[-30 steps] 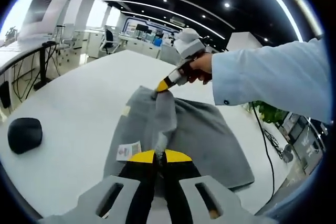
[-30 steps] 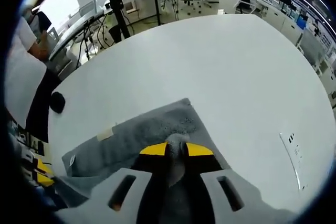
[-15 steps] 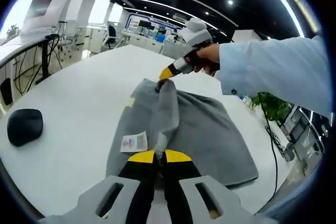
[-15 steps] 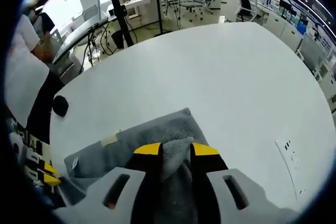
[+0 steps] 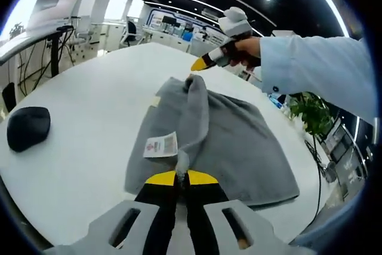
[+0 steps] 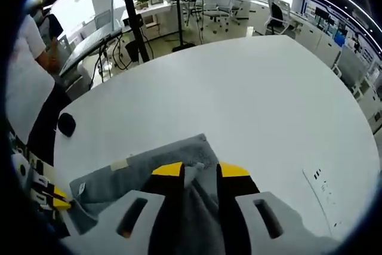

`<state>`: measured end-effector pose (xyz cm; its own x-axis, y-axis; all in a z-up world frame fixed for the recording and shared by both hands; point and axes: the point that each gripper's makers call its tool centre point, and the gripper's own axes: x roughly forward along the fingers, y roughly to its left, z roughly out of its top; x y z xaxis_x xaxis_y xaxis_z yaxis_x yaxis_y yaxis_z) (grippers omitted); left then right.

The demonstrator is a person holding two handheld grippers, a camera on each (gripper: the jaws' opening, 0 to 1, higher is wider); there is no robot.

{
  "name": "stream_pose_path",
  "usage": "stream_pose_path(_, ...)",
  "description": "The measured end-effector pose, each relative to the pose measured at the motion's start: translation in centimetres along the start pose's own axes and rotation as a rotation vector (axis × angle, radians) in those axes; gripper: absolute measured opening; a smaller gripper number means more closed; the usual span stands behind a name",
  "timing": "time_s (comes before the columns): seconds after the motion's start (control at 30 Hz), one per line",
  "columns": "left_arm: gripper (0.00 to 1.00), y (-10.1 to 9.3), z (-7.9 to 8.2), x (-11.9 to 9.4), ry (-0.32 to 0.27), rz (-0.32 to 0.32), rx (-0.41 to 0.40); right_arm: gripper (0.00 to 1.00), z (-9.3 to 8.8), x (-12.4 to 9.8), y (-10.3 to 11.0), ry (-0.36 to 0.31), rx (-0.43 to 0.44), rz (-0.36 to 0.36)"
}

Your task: Fold the towel on the table until its edges align and the towel forms a compact rectangular stack.

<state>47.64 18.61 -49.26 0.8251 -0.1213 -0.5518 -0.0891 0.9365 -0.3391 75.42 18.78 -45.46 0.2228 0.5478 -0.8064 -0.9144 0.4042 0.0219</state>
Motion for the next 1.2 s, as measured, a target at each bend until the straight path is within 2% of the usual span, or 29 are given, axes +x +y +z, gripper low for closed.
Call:
stream_pose_path(0.2, 0.04, 0.1, -0.1, 0.2, 0.006, 0.0, 0.0, 0.19, 0.5, -0.7, -1.7, -0.017, 0.004, -0.023)
stream_pose_path(0.27, 0.04, 0.0, -0.1, 0.2, 0.006, -0.001, -0.002, 0.18, 0.1, -0.8, -2.4, -0.004, -0.011, -0.044)
stream_pose_path(0.43, 0.04, -0.1, -0.1, 0.2, 0.005, -0.001, -0.003, 0.17, -1.6, -0.2, -2.9, 0.043, -0.01, -0.028)
stream_pose_path(0.57, 0.04, 0.1, -0.2, 0.2, 0.004, 0.0, -0.003, 0.16, -2.1, -0.2, -1.6, 0.049, -0.005, -0.013)
stream_pose_path(0.83, 0.04, 0.2, -0.1, 0.1, 0.0, -0.001, -0.006, 0.16, -1.7, 0.7, 0.4, 0.053, -0.024, 0.015)
stream_pose_path(0.9, 0.04, 0.2, -0.1, 0.0, -0.001, 0.001, -0.007, 0.16, -1.2, 1.5, -0.1, 0.052, -0.027, 0.02)
stream_pose_path(1.03, 0.04, 0.2, -0.3, 0.0, 0.0, 0.002, -0.008, 0.16, -1.3, 1.5, 0.9, 0.049, -0.031, 0.028)
stream_pose_path(1.2, 0.04, 0.1, -0.4, -0.1, -0.001, 0.003, -0.009, 0.16, -1.1, 2.3, 1.0, 0.049, -0.034, 0.035)
